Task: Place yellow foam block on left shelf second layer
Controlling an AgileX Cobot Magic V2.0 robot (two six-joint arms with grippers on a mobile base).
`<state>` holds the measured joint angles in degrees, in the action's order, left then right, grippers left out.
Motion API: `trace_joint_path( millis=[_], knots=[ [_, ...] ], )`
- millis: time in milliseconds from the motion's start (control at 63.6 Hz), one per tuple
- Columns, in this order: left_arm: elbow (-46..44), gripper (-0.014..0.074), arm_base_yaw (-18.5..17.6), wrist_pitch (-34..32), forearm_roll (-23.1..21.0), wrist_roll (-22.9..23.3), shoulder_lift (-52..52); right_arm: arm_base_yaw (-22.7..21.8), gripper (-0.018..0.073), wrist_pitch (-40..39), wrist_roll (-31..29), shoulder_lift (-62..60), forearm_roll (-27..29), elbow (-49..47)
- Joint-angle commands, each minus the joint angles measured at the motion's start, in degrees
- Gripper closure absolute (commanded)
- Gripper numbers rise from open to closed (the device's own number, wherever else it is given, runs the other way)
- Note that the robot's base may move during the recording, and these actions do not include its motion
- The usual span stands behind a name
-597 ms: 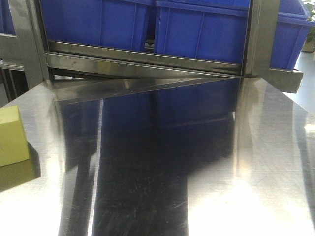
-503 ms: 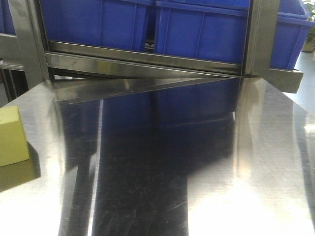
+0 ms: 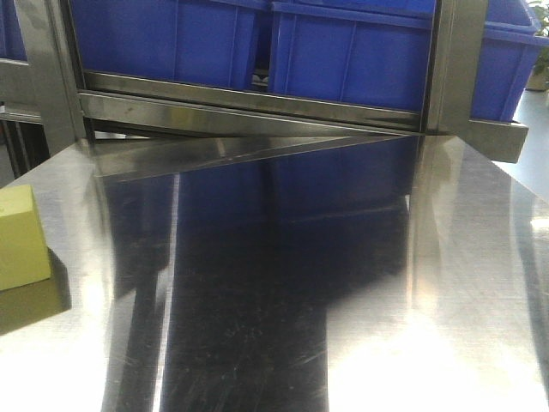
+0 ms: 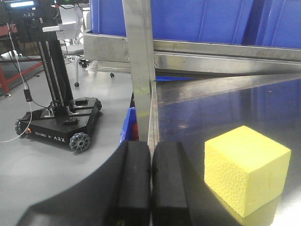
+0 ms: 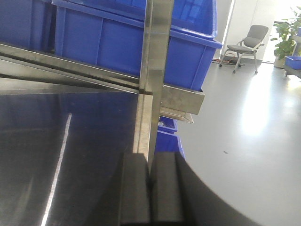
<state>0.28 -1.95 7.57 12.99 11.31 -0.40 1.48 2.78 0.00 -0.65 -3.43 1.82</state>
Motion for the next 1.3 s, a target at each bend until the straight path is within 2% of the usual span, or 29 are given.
trace_joint_path(
  millis=[0, 393, 582, 802, 943, 1116, 1226, 1289],
  knots=[
    [1.5, 0.046, -0.4, -5.0, -0.2, 0.2, -0.5, -0.3, 0.0503, -5.1, -0.3, -0.8, 0.0, -1.3],
    [1.5, 0.046, -0.4, -5.0, -0.2, 0.2, -0.5, -0.3, 0.0503, -6.6, 0.0, -0.8, 0.0, -1.3],
    [1.5, 0.046, -0.4, -5.0, -0.2, 0.2, -0.5, -0.3, 0.0503, -12.7, 0.0, -0.8, 0.4, -1.3],
    [1.5, 0.046, -0.4, -5.0, -0.2, 0.2, -0.5, -0.3, 0.0503, -11.5, 0.0, -0.8, 4.1, -1.5],
    [1.5, 0.046, -0.4, -5.0, -0.2, 0.2, -0.5, -0.3, 0.0503, -5.4, 0.0, 0.3, 4.4, -7.1],
    [1.5, 0.046, -0.4, -5.0, -0.2, 0.2, -0.5, 0.4, 0.0502, 0.7, 0.0, 9.5, 4.4, -18.2],
    [1.5, 0.046, -0.4, -5.0, -0.2, 0.2, -0.5, 2.8, 0.0502, 2.3, 0.0, 18.3, 4.4, -25.9],
    [1.5, 0.046, -0.4, -5.0, -0.2, 0.2, -0.5, 5.6, 0.0502, 3.1, 0.0, 23.4, 4.4, -30.3]
  ],
)
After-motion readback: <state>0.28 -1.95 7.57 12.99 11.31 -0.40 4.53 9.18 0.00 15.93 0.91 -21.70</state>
